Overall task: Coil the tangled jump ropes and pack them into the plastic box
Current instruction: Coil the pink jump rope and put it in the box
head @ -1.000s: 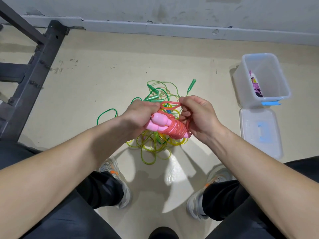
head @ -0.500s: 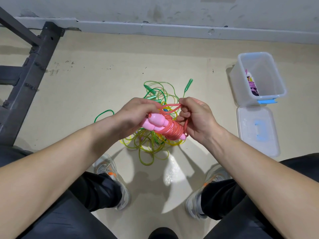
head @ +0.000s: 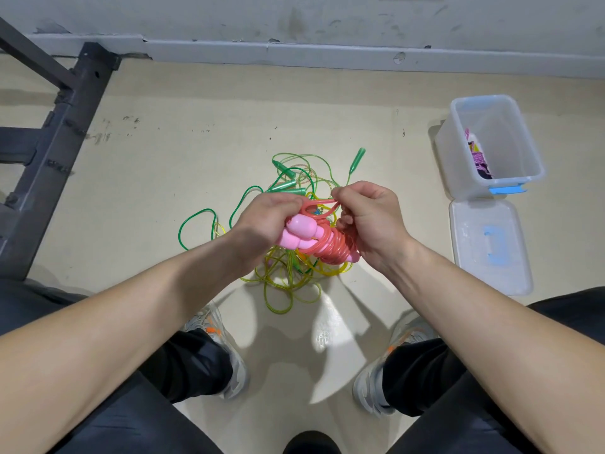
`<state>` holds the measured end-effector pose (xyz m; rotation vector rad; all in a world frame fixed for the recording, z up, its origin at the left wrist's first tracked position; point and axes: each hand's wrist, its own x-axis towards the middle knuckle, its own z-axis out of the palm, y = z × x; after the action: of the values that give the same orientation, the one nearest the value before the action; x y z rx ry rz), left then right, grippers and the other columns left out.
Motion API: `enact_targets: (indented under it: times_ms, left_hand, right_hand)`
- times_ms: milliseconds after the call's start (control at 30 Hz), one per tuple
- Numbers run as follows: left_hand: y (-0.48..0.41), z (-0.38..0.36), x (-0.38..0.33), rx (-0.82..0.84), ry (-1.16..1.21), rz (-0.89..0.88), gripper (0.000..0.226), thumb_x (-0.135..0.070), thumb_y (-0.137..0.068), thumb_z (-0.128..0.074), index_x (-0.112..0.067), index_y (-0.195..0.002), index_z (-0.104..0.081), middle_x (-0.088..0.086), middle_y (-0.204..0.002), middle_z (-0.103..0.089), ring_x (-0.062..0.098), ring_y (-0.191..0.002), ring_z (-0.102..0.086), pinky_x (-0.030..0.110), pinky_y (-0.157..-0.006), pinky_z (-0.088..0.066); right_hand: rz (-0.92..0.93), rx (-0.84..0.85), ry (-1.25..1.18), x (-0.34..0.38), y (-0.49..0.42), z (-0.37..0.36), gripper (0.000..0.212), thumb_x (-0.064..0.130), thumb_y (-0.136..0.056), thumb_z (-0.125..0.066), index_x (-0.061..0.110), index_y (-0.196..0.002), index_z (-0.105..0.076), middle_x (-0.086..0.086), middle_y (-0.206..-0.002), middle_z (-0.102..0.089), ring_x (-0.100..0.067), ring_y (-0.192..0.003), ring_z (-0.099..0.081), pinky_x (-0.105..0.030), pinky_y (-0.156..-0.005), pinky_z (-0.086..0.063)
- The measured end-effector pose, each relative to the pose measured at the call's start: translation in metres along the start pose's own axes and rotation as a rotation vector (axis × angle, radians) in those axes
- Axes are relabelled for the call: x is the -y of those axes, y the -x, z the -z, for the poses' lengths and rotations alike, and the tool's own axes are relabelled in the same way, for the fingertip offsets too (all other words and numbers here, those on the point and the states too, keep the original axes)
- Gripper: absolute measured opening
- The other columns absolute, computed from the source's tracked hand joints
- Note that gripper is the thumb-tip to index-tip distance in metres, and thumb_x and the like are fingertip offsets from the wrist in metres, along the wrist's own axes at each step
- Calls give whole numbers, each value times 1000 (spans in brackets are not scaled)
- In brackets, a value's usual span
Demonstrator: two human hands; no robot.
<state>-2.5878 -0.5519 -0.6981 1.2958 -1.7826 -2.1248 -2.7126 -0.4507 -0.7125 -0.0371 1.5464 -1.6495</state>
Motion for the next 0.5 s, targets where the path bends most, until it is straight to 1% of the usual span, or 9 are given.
enact_targets:
  times_ms: [33,67,133,167,200,267,333,400,500]
  left_hand:
    - [1,-1,-1,9,10,12,27,-19,-105,-47,-8,-99,-70,17,-83,-75,31,-73,-72,36,-69,-61]
    - [1,-1,-2,13,22,23,29,-26,-105,-50,-5,-99,-71,21,-86,-75,32,-74,-73,35,-67,-61]
    - [0,-1,0,35,51,39,33,-30,-102,-57,0,-106,-70,31,-95,-72,36,-83,-74,43,-77,-62]
    - [0,0,1,40,65,49,33,-27,-100,-60,2,-110,-70,34,-99,-71,38,-88,-74,46,-82,-61]
    - [0,1,1,35,80,65,31,-23,-99,-61,4,-112,-69,36,-101,-69,38,-89,-74,46,-83,-61]
    - [0,2,2,23,107,106,26,-14,-97,-64,5,-113,-68,37,-102,-68,34,-86,-74,41,-77,-62]
    - [0,3,3,34,134,137,19,-9,-95,-63,3,-110,-68,34,-100,-70,31,-82,-75,39,-73,-62]
    - [-1,3,4,22,160,149,14,-5,-95,-63,-1,-107,-68,25,-92,-73,27,-77,-75,36,-67,-62]
    - [1,1,4,-25,154,124,12,-6,-97,-60,-5,-108,-66,12,-78,-74,21,-67,-74,30,-56,-58]
  right_hand:
    - [1,-5,4,0,0,0,23,-2,-87,-67,8,-69,-56,0,-46,-41,-12,-40,-34,-26,-47,-31]
    - [3,-5,12,1,1,-1,24,-2,-87,-67,8,-68,-56,0,-46,-41,-13,-41,-34,-25,-47,-31]
    - [13,3,32,1,3,-2,26,-4,-87,-65,8,-66,-56,-1,-45,-40,-14,-42,-33,-24,-47,-29]
    - [20,7,42,0,3,-2,27,-5,-86,-65,8,-65,-55,0,-44,-40,-14,-41,-33,-24,-47,-29]
    - [29,10,55,-1,3,-3,27,-5,-86,-65,8,-64,-56,0,-43,-40,-14,-41,-33,-24,-47,-28]
    - [55,14,100,-3,3,-3,27,-5,-86,-66,8,-64,-57,0,-43,-40,-14,-41,-33,-23,-46,-28]
    - [79,24,155,-6,5,-3,18,-3,-86,-68,3,-71,-60,0,-43,-41,-13,-41,-34,-20,-44,-29]
    - [100,38,205,-6,7,-3,9,-1,-87,-68,-2,-80,-63,2,-42,-44,-11,-40,-37,-17,-43,-31]
    - [128,28,260,-6,9,-3,9,2,-88,-68,-2,-82,-65,5,-42,-49,-8,-39,-42,-16,-44,-35]
